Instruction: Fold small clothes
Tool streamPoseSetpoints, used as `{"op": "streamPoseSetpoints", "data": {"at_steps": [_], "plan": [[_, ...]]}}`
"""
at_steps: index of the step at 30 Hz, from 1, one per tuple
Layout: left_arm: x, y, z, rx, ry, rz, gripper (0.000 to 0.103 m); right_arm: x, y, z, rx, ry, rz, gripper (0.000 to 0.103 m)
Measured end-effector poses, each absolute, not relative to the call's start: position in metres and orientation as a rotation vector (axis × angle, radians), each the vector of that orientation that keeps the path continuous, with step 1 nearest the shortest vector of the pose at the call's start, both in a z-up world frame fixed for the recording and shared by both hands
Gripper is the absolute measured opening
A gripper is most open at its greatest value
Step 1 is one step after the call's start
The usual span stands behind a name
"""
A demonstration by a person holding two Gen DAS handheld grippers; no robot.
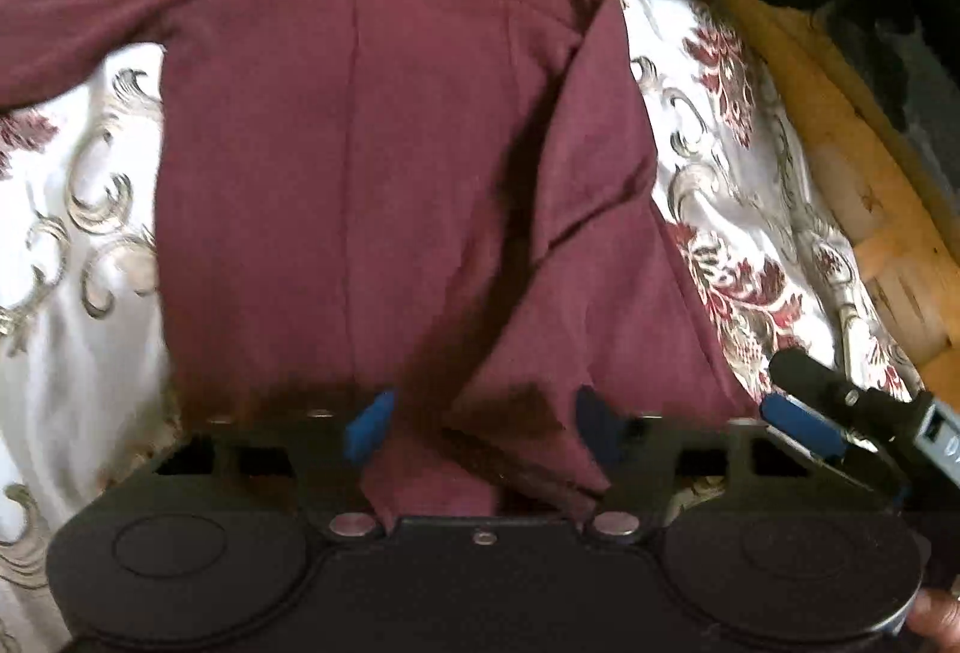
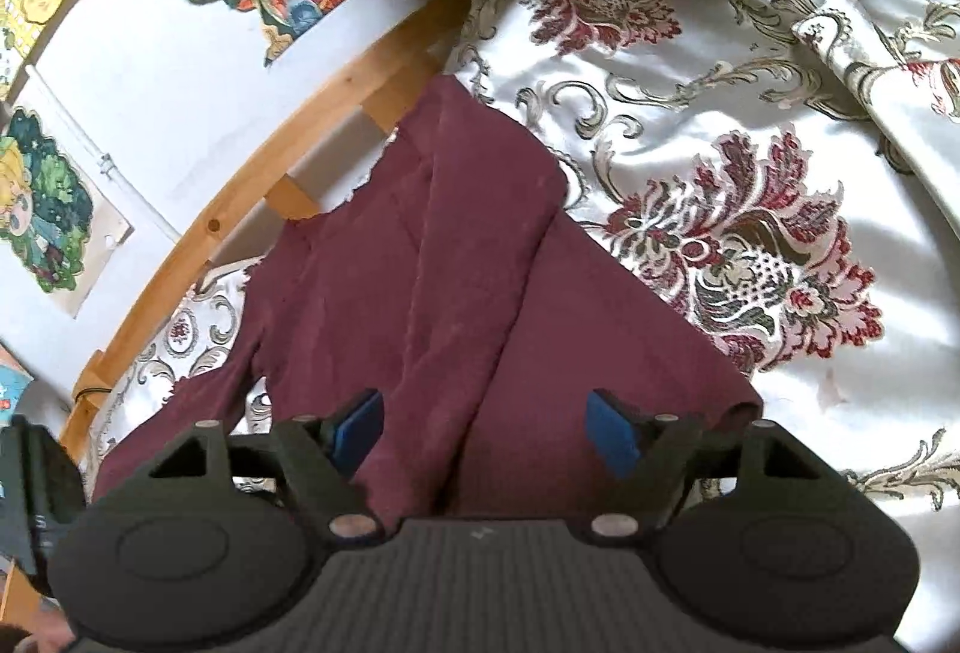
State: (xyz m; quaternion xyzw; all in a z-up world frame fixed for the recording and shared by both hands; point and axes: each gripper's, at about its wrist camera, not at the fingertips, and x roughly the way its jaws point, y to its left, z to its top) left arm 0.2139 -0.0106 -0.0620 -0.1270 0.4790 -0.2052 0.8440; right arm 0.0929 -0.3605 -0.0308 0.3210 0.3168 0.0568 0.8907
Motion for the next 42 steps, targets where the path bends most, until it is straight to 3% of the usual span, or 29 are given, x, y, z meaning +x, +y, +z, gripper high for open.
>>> {"op": "streamPoseSetpoints", "data": {"at_steps": [1, 2, 3, 4, 17, 26, 29, 35, 41, 42], "plan": [[0.214, -0.012, -0.064, -0.272, 1.017, -0.443, 0.029, 0.093, -0.36, -0.03, 0.665, 0.655, 0.121, 0.08], [0.213, -0.013, -0.065, -0.273, 1.015, -0.444, 0.023, 0.092, -0.36, -0.029, 0.666, 0.653, 0.123, 0.08], [0.213, -0.013, -0.065, -0.265, 0.999, -0.444, 0.009, 0.092, -0.36, -0.029, 0.669, 0.652, 0.124, 0.08], [0.212, -0.014, -0.061, -0.242, 0.962, -0.44, 0.006, 0.092, -0.361, -0.028, 0.674, 0.651, 0.124, 0.081], [0.181, -0.026, 0.03, 0.466, 0.354, -0.488, 0.004, 0.094, -0.368, -0.037, 0.739, 0.672, 0.131, 0.081], [0.136, -0.062, -0.018, 0.673, 0.524, -0.884, 0.006, 0.091, -0.375, -0.035, 0.754, 0.656, 0.093, 0.081], [0.126, -0.078, -0.031, 0.741, 0.554, -0.942, 0.009, 0.091, -0.377, -0.036, 0.765, 0.66, 0.083, 0.081], [0.109, -0.087, -0.055, 0.852, 0.588, -0.972, 0.025, 0.092, -0.376, -0.04, 0.752, 0.675, 0.075, 0.083], [0.108, -0.079, -0.043, 0.771, 0.534, -0.957, 0.052, 0.096, -0.373, -0.049, 0.729, 0.728, 0.063, 0.084], [0.11, -0.075, -0.038, 0.737, 0.519, -0.94, 0.063, 0.098, -0.372, -0.051, 0.71, 0.742, 0.063, 0.084]]}}
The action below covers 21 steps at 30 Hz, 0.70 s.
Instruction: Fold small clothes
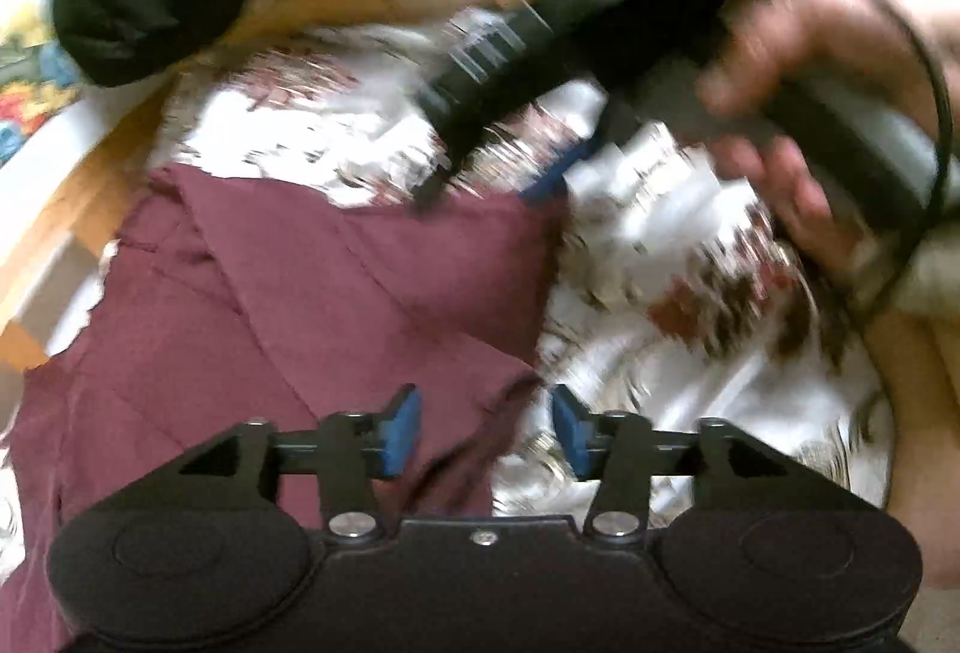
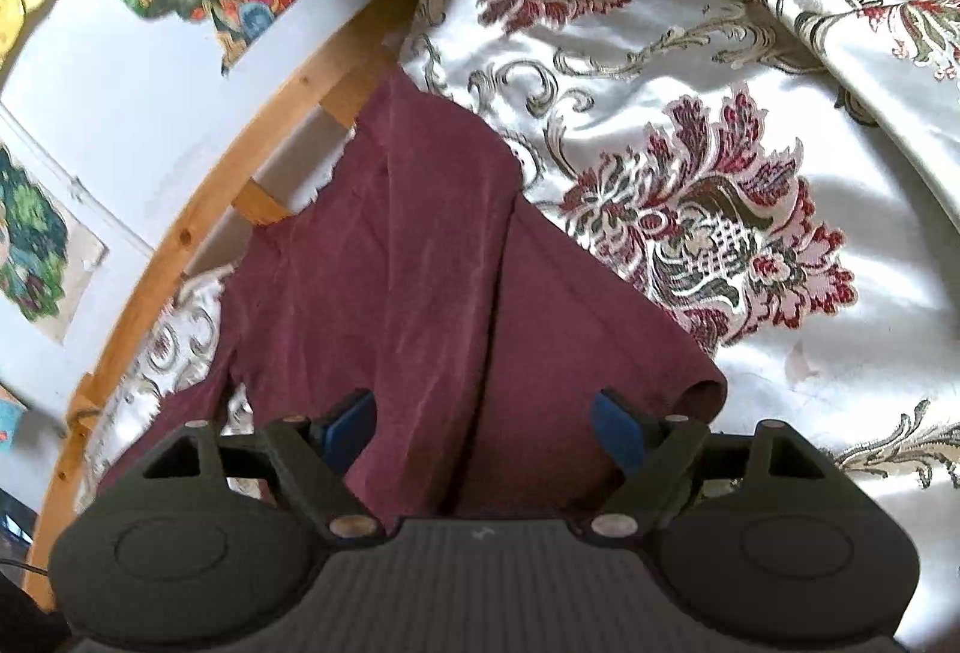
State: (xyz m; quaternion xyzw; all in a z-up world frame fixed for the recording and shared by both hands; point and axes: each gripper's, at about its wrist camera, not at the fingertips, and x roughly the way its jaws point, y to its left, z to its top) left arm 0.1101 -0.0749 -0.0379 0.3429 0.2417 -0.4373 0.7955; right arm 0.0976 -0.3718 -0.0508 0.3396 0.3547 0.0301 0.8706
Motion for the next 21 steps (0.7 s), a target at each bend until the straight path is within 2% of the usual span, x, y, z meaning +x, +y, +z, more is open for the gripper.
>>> {"op": "streamPoseSetpoints", "data": {"at_steps": [1, 3, 9, 16, 21], "plan": [[0.112, -0.07, -0.031, 0.696, 0.501, -0.917, 0.074, 0.098, -0.369, -0.052, 0.692, 0.752, 0.06, 0.085], [0.118, -0.059, -0.02, 0.619, 0.471, -0.874, 0.085, 0.1, -0.362, -0.055, 0.639, 0.771, 0.058, 0.086], [0.148, -0.029, 0.003, 0.411, 0.475, -0.696, 0.102, 0.104, -0.319, -0.054, 0.368, 0.8, 0.124, 0.094], [0.181, 0.018, 0.027, 0.216, 0.533, -0.408, 0.102, 0.102, -0.268, -0.068, 0.079, 0.885, 0.176, 0.102], [0.201, 0.086, 0.054, 0.097, 0.607, -0.171, 0.102, 0.095, -0.267, -0.06, 0.11, 0.862, 0.167, 0.103]]}}
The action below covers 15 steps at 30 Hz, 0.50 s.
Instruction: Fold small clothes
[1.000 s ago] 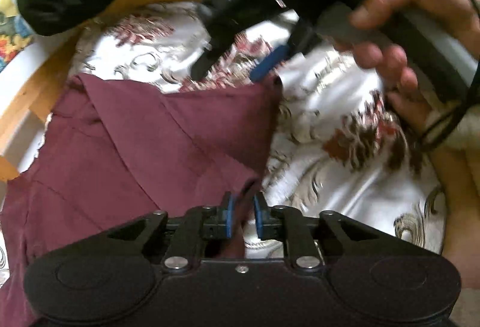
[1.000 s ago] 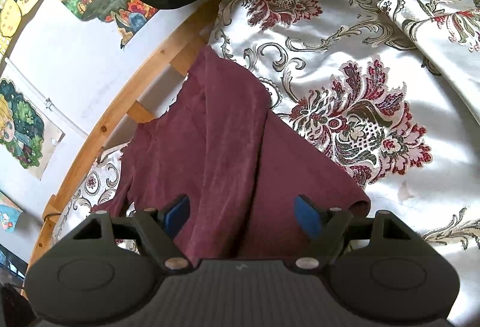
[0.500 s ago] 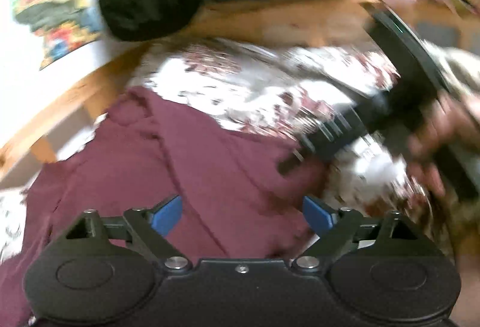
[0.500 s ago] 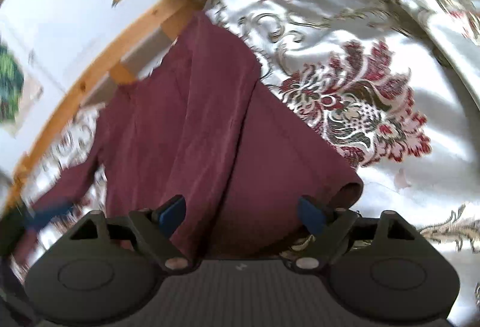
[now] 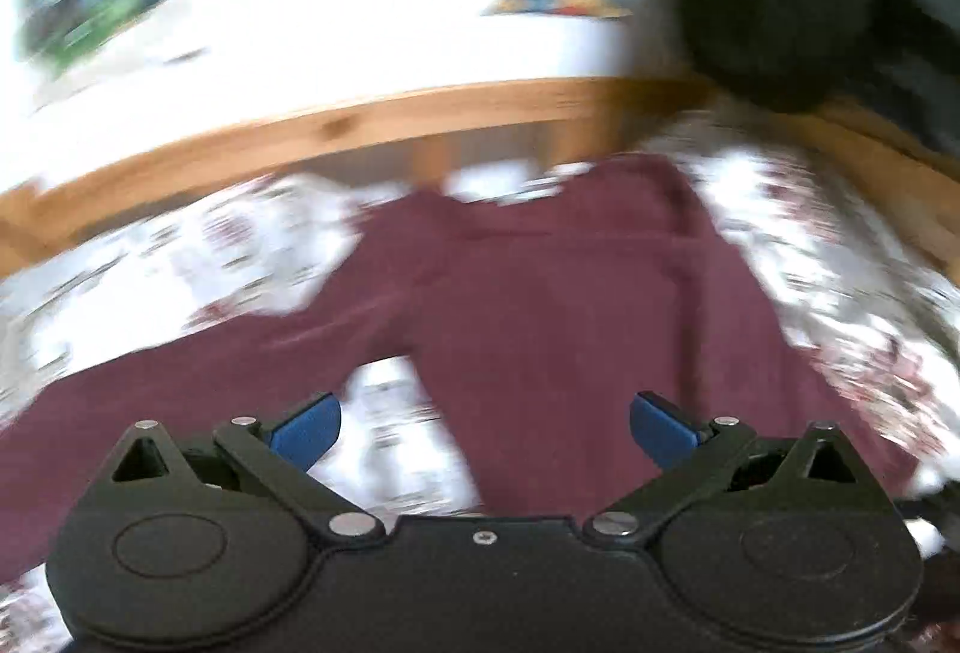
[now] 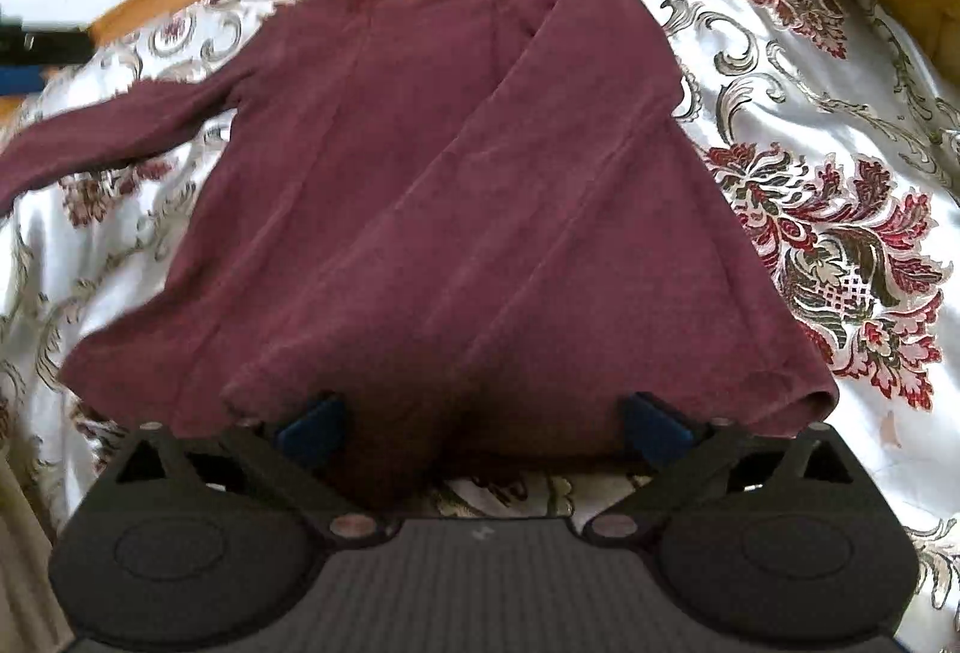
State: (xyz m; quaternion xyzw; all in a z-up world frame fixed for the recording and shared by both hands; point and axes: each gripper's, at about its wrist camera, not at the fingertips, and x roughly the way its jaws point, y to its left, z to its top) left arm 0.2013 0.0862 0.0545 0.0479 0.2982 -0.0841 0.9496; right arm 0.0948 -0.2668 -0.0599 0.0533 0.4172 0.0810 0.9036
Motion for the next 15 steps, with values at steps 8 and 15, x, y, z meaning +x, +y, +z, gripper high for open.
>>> {"op": "streamPoseSetpoints", "data": {"at_steps": [8, 15], "plan": [[0.196, 0.226, 0.067, 0.086, 0.574, 0.389, 0.102, 0.098, -0.281, -0.056, 0.244, 0.858, 0.179, 0.103], [0.174, 0.279, 0.051, -0.071, 0.551, 0.537, 0.102, 0.1, -0.275, -0.058, 0.251, 0.863, 0.204, 0.103]]}}
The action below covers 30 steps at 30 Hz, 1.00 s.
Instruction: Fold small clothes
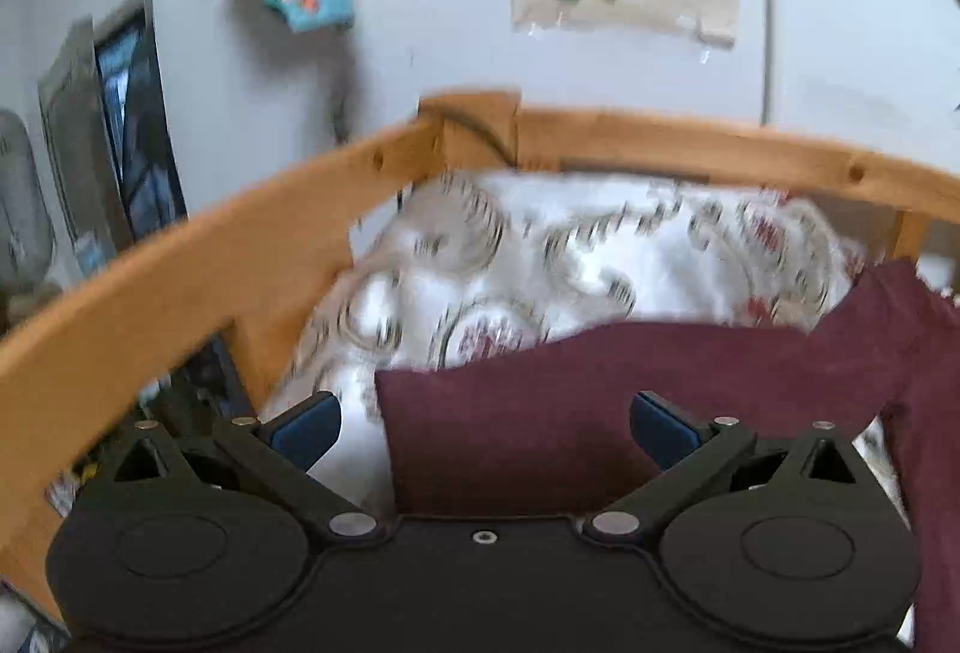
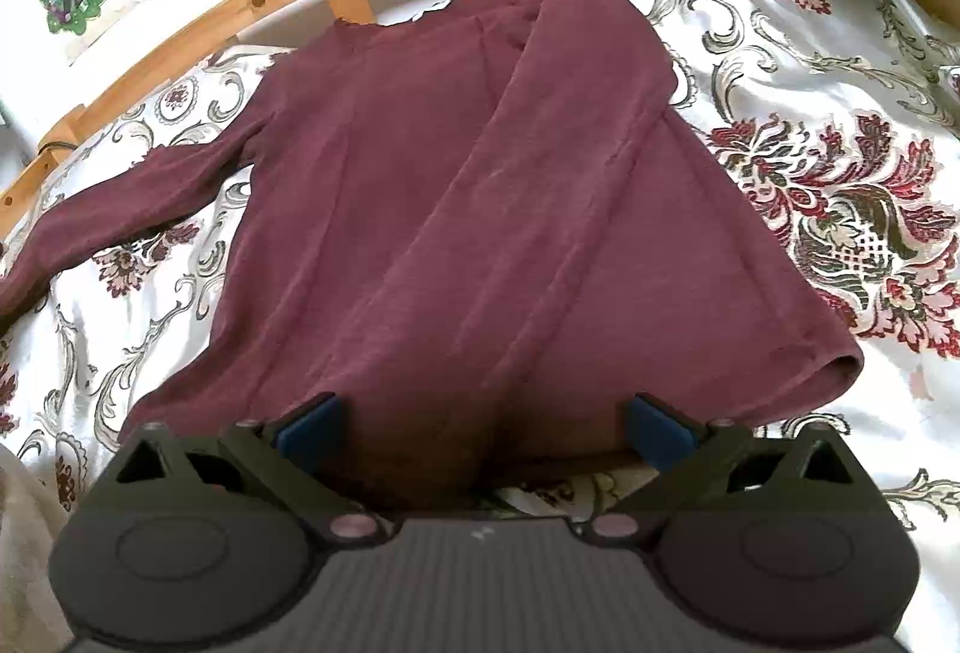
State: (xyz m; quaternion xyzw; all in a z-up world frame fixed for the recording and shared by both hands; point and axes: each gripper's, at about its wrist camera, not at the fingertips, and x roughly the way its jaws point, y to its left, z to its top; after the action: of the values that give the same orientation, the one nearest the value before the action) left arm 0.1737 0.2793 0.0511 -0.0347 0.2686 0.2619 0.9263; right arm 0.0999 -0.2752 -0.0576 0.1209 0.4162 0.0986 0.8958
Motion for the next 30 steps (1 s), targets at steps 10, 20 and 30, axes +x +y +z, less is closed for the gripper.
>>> {"op": "streamPoseSetpoints", "data": {"at_steps": [10, 20, 30], "plan": [[0.155, 0.306, 0.026, -0.292, 0.451, 0.555, 0.084, 0.099, -0.28, -0.059, 0.279, 0.867, 0.198, 0.103], [0.151, 0.325, 0.023, -0.339, 0.435, 0.567, 0.033, 0.099, -0.28, -0.061, 0.29, 0.874, 0.198, 0.103], [0.152, 0.323, 0.035, -0.329, 0.402, 0.526, 0.004, 0.1, -0.284, -0.063, 0.332, 0.884, 0.201, 0.103]]}}
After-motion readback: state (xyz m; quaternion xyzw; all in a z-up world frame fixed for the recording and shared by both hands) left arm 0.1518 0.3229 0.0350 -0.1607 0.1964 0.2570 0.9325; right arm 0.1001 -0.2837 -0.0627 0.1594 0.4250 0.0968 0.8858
